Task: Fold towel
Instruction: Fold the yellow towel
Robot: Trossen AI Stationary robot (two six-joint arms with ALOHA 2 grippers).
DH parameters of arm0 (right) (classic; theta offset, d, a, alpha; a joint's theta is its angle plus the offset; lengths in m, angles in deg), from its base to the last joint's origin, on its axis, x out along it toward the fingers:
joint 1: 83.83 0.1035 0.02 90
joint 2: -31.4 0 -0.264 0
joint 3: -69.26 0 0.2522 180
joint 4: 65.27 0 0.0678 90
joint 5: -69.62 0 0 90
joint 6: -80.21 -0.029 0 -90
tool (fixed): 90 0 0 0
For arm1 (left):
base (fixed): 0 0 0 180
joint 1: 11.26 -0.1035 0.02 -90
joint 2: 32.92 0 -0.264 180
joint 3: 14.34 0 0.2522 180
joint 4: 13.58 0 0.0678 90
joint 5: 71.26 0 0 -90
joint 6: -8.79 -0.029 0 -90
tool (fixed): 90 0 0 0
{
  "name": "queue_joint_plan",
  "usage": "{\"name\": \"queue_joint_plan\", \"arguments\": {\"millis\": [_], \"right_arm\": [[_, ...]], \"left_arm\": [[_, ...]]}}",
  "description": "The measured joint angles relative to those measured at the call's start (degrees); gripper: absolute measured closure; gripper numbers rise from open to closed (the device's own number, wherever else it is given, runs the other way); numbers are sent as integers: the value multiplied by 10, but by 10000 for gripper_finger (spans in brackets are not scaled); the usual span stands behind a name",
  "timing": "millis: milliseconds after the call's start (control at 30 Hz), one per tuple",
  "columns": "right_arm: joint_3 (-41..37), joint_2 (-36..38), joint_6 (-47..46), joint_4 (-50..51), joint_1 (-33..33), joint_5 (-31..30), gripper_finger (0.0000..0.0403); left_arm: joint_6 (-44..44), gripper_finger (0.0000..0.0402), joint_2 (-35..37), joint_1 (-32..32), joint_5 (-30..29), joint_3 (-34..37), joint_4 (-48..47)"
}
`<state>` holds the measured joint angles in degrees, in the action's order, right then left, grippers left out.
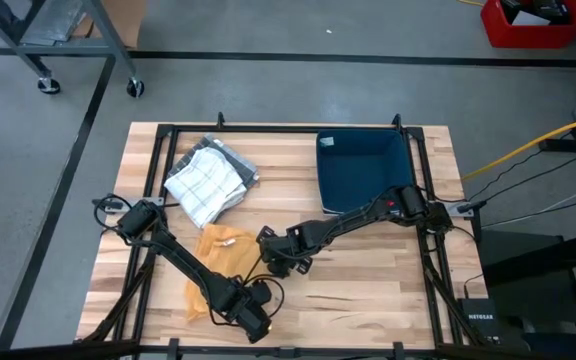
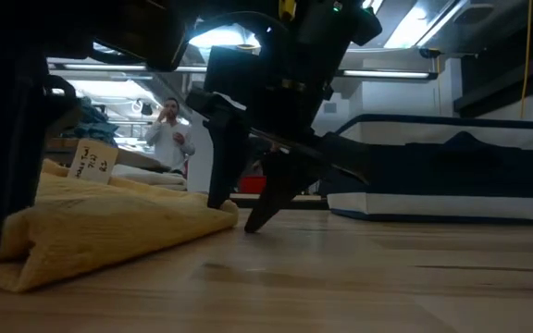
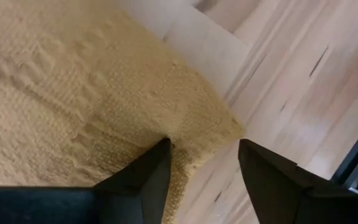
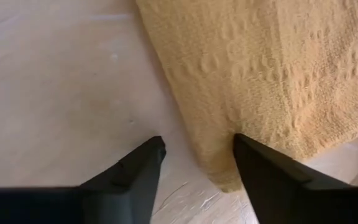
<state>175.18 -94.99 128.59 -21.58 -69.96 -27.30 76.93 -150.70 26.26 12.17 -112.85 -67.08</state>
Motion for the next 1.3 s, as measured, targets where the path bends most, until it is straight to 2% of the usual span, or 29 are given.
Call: {"name": "queue_joint_plan", "arguments": {"millis": [267, 433, 500, 667, 900, 1067, 1200, 1300], "right_arm": [[0, -1, -33, 2, 0, 0, 291], [0, -1, -81, 42, 0, 3, 375], [2, -1, -93, 63, 0, 3, 393], [3, 1, -109, 113, 0, 0, 385], [2, 7, -111, 156, 1, 5, 394], [12, 9, -111, 167, 1, 15, 396], [19, 9, -111, 162, 0, 16, 384], [19, 9, -114, 162, 0, 2, 378]], "left_arm": [[65, 283, 0, 0, -2, 0, 4], [84, 327, -1, 0, -2, 0, 19], [85, 347, -1, 0, -2, 0, 35], [107, 396, -1, 0, 0, 0, 73], [140, 400, 0, 6, 0, -4, 79], [136, 391, 1, 8, 0, -4, 90], [52, 374, 1, 7, 0, -1, 137], [14, 341, 1, 3, 0, -1, 151]]}}
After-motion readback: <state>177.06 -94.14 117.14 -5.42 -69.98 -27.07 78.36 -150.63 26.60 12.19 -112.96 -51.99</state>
